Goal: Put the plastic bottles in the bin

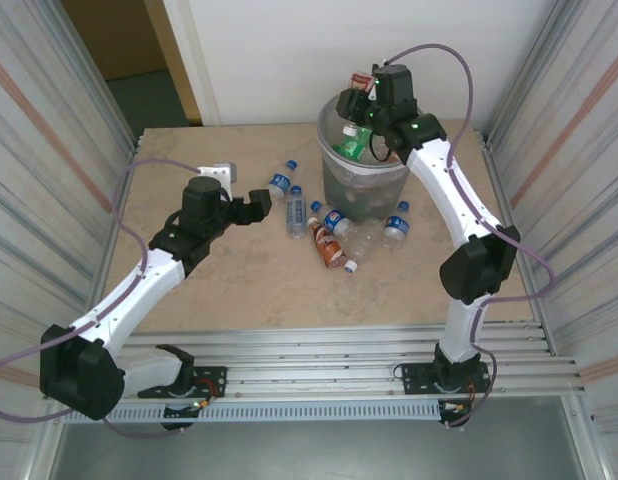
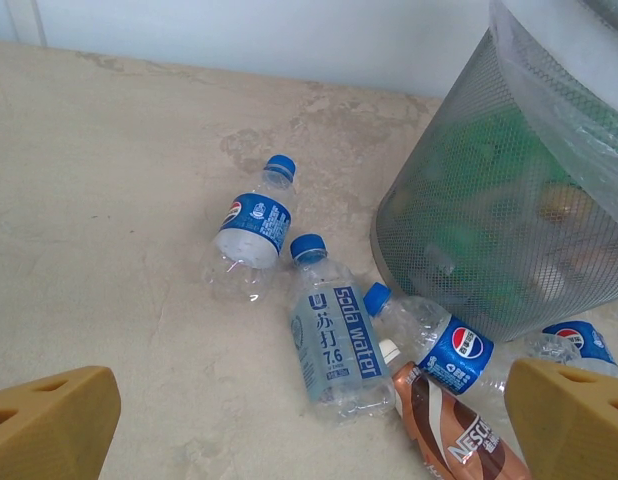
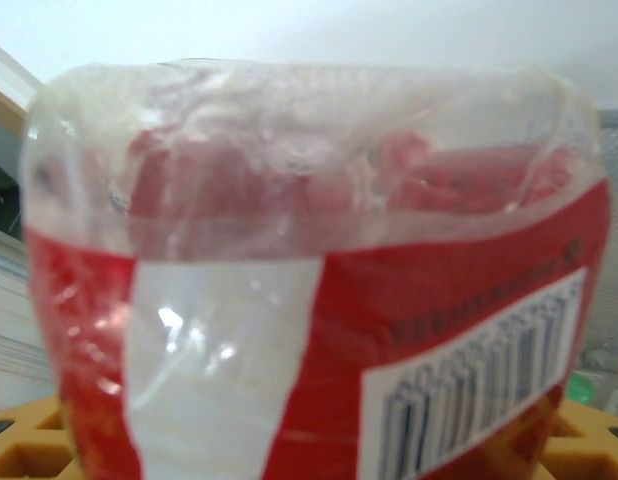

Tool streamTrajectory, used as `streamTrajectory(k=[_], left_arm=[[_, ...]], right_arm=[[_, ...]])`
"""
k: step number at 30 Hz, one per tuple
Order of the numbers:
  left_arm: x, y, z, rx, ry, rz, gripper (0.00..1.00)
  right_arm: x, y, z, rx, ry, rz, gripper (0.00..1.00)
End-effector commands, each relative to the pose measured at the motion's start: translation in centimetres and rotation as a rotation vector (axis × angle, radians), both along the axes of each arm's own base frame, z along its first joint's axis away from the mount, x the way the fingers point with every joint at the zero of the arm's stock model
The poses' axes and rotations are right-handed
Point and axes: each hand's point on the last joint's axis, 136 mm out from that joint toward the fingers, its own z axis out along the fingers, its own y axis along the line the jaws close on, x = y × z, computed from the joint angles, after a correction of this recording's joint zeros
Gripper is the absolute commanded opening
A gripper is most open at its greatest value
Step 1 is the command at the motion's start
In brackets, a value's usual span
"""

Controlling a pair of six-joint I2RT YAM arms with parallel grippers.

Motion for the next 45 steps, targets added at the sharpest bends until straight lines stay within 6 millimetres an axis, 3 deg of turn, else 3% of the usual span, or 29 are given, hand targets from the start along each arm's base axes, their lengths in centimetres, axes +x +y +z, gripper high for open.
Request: streamTrajectory(k=[1,7,10,13,15,21,27,38,45], left_arm=[[0.4,-0.2,1.0,-0.031,-0.019,-0.002,0.99],[0.4,-0.4,0.9,-0.037,-0.019,-0.009,0.99],[0.5,-0.4,0.9,-0.038,-0.020,-0.010,0.99],[0.6,-0.4,0.9,-0.041,-0.020,-0.007,0.99],[0.6,-0.5,0.9,-0.043,-0.020,-0.007,0.99],[0.8,-0.5,0.8,-0.044,-0.015,-0.008,0.99],[0.9,-0.5,1.0,-0.040,-0.020,-0.008,0.99],[1.0,-0.4,1.1,-0.033,-0.023,0.004,0.99],[2.6,-0.5,0.8,0.020,-0.016,0.017,0.99]], right_arm=[[1.2,0.6,0.2,0.020,-0.013,-0.057,0.58],[1.7,0.8,-2.2,-0.016,0.047,-0.126,0.67],[1.6,0.4,-2.3,-0.029,0.050,-0.147,0.72],[1.4,0.3,-1.9,-0.032,0.044,-0.144,0.84],[1.2,0.1,-1.5,-0.041,0.035,-0.147,0.85],[1.0,-0.1,-0.3,-0.071,-0.001,-0.132,0.71],[2.1,-0.5,-1.1,-0.102,0.005,-0.120,0.60],[4.2,-1.8,-5.8,-0.178,0.114,-0.132,0.54],[4.7,-2.7,-7.9,-0.232,0.154,-0.151,0.53]])
